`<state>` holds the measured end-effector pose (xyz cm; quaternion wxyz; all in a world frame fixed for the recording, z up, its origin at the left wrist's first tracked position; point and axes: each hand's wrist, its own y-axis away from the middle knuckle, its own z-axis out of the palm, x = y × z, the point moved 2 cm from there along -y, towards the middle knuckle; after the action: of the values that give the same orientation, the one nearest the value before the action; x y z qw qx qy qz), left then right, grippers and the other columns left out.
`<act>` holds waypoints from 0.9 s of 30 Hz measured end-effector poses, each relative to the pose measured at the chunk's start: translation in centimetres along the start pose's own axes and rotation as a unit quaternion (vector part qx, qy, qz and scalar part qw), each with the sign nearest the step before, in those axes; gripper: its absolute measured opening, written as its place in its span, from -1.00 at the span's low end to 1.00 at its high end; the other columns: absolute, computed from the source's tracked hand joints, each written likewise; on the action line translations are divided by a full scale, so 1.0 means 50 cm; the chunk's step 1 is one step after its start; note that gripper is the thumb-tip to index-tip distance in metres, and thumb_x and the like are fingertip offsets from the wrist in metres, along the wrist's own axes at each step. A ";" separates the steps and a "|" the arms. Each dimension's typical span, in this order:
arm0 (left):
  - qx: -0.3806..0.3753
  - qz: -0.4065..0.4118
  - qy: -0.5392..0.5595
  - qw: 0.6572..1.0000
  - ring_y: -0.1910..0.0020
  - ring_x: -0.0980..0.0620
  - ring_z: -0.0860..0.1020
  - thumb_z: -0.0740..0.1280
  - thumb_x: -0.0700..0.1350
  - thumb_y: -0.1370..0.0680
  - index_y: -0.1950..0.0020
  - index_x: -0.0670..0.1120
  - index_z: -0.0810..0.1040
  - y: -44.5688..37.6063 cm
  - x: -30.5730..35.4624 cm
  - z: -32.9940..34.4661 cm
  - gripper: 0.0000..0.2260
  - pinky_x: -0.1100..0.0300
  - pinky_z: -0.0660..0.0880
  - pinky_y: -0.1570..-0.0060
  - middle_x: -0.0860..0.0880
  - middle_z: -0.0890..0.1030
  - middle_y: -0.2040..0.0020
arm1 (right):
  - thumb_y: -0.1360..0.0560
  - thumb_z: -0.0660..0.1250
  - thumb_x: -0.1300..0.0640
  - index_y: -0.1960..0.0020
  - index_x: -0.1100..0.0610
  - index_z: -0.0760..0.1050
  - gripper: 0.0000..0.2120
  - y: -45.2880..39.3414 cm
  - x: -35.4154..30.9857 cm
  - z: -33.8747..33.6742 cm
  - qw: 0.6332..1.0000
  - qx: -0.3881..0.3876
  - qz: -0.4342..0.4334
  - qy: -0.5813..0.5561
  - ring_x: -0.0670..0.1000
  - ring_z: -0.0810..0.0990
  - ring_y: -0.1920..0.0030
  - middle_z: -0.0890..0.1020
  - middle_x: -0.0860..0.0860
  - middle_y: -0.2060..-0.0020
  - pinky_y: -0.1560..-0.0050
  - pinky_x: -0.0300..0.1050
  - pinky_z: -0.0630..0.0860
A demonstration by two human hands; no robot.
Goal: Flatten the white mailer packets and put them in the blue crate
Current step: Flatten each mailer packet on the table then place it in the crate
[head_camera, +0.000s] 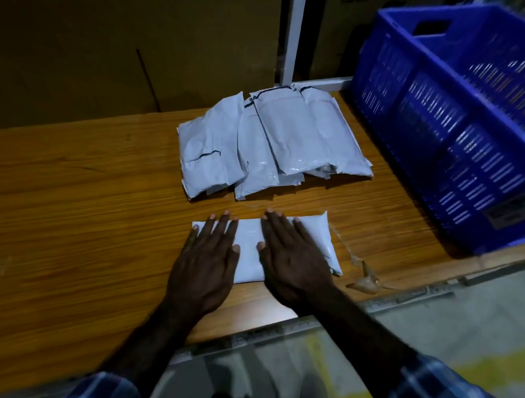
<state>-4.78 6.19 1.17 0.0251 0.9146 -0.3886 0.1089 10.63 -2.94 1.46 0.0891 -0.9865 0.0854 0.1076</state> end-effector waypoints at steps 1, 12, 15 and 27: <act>-0.002 -0.010 0.006 1.000 -0.58 0.10 -0.07 -0.19 0.14 -0.65 -0.61 0.03 0.02 0.006 -0.011 -0.002 -0.47 0.04 -0.10 -0.54 0.07 -0.02 -0.60 | -0.68 -0.17 -0.06 -0.57 0.24 0.14 -0.43 0.005 0.023 -0.006 1.000 -0.007 0.022 0.005 0.07 0.06 -0.58 0.13 0.13 -0.57 -0.56 0.10 0.00; 0.008 -0.008 -0.017 1.000 -0.56 0.06 -0.02 -0.22 0.11 -0.63 -0.58 -0.14 0.08 -0.018 0.061 -0.030 -0.42 -0.10 -0.08 -0.52 -0.05 0.07 -0.58 | -0.63 -0.19 -0.03 -0.54 0.29 0.19 -0.38 -0.008 0.036 -0.045 1.000 0.008 0.028 -0.007 0.15 0.10 -0.57 0.17 0.19 -0.55 -0.57 0.12 -0.11; -0.009 -0.009 -0.028 1.000 -0.49 -0.06 0.28 -0.20 0.04 -0.67 -0.49 -0.21 0.32 -0.028 0.087 -0.008 -0.43 -0.13 0.09 -0.42 -0.15 0.35 -0.48 | -0.68 -0.10 0.04 -0.53 0.32 0.22 -0.47 0.001 0.018 -0.008 1.000 0.000 0.003 -0.019 0.16 0.15 -0.56 0.22 0.21 -0.53 -0.54 0.12 0.05; -0.005 -0.053 -0.042 0.998 -0.55 -0.07 0.15 -0.11 0.17 -0.63 -0.56 0.04 0.24 -0.018 0.055 0.010 -0.47 -0.16 0.02 -0.50 -0.03 0.22 -0.56 | -0.69 -0.07 0.01 -0.55 0.26 0.21 -0.48 0.017 0.048 -0.001 0.999 0.013 0.024 0.022 0.09 0.14 -0.57 0.21 0.14 -0.55 -0.55 0.12 0.06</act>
<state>-2.20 4.84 1.33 0.0191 0.9376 -0.3407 0.0673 12.79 -4.12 0.82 0.0978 -0.9850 0.1125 0.0868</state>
